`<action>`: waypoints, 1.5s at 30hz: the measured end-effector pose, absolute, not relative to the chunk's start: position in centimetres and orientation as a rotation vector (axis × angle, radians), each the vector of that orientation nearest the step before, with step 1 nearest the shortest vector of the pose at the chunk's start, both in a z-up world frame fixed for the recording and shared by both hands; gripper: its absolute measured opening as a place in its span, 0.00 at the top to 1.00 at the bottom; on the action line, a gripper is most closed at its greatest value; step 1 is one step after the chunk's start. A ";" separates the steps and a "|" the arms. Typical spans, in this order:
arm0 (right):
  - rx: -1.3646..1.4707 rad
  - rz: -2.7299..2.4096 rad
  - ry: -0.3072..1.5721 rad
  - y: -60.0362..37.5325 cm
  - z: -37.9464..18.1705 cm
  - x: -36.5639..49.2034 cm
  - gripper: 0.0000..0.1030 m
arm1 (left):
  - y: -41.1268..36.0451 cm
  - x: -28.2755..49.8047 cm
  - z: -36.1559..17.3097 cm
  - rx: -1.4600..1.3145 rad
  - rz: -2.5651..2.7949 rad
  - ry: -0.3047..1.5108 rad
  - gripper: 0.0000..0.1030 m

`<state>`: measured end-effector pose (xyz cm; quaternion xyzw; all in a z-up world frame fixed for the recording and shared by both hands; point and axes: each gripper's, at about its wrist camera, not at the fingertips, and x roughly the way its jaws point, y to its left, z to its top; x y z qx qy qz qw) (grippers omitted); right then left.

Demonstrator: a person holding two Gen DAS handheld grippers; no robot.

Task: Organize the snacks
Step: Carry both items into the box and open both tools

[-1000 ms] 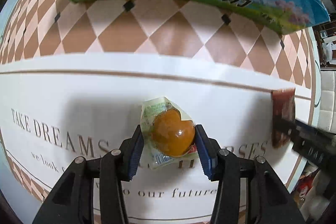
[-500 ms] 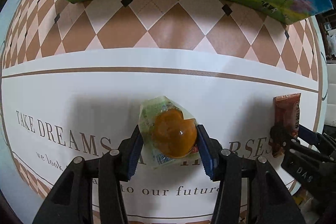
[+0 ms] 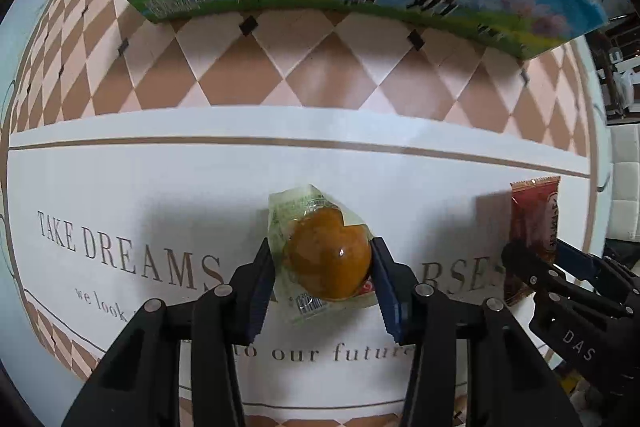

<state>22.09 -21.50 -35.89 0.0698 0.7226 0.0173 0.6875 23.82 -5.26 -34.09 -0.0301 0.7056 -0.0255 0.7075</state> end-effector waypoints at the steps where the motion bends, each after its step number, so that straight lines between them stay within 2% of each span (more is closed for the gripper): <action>1: 0.170 0.051 1.606 -21.4 -35.2 22.1 0.42 | -5.2 23.9 -33.3 -0.082 -0.069 1.558 0.58; 9: 0.302 0.153 1.478 -21.7 -27.4 25.4 0.42 | -5.1 26.6 -24.5 -0.167 -0.178 1.427 0.58; 18: 0.342 0.172 1.329 -22.6 -19.4 34.9 0.42 | -4.3 36.5 -17.8 -0.137 -0.221 1.297 0.58; 24: 0.317 0.116 1.327 -23.0 -19.5 42.3 0.42 | -3.7 43.6 -18.5 -0.079 -0.192 1.297 0.58; 30: 0.274 0.027 1.381 -23.4 -22.8 48.8 0.42 | -3.1 49.7 -22.1 -0.022 -0.160 1.355 0.58; 38: 0.247 -0.018 1.446 -23.0 -26.2 52.7 0.39 | -2.7 53.3 -26.3 0.015 -0.127 1.444 0.55; 39: 0.236 -0.026 1.452 -22.9 -26.4 52.9 0.35 | -2.7 53.5 -26.7 0.014 -0.130 1.456 0.47; 40: 0.236 -0.018 1.450 -22.8 -26.6 53.0 0.23 | -2.7 53.6 -27.0 0.013 -0.136 1.468 0.40; 41: 0.234 -0.014 1.451 -22.7 -26.7 53.0 0.19 | -2.8 53.7 -27.1 0.014 -0.139 1.474 0.26; 42: 0.220 -0.016 1.454 -22.5 -26.8 53.0 0.18 | -2.8 53.7 -27.2 0.012 -0.142 1.471 0.17; 45: 0.183 -0.014 1.461 -21.7 -27.0 52.9 0.13 | -2.8 53.5 -27.0 0.010 -0.151 1.463 0.15</action>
